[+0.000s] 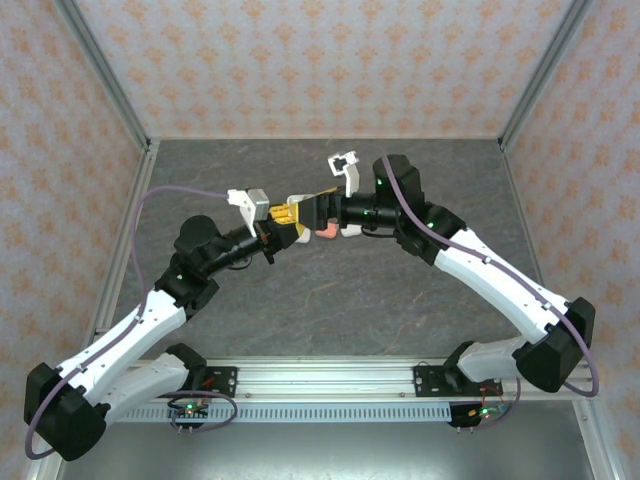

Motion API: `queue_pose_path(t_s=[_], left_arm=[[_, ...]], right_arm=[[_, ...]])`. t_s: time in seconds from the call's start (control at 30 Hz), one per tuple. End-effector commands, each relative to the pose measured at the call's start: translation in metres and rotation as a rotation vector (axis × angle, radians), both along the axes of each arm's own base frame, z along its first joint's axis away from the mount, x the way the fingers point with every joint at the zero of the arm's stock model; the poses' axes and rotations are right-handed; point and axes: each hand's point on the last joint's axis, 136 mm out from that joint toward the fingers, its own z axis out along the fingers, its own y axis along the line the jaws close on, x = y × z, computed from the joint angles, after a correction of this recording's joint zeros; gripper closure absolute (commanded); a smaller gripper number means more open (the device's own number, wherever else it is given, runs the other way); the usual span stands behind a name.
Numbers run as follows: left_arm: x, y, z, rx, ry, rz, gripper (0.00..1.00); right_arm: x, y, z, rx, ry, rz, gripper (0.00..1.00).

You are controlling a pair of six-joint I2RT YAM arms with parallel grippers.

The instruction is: Insert the wireless bluetooth earbuds into the charging case

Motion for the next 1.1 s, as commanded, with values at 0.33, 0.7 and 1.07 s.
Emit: queue_pose_path(t_s=[0.33, 0.7, 1.07], left_arm=[[-0.007, -0.005, 0.015, -0.002, -0.047, -0.028, 1.0], [-0.006, -0.004, 0.013, 0.002, -0.034, -0.024, 1.0], [-0.001, -0.011, -0.071, 0.043, 0.254, -0.014, 1.0]], right_arm=[[-0.023, -0.013, 0.051, 0.133, -0.17, 0.036, 0.17], [-0.004, -0.033, 0.031, -0.018, -0.178, -0.116, 0.15], [0.038, -0.107, 0.003, -0.302, -0.196, -0.549, 0.01]])
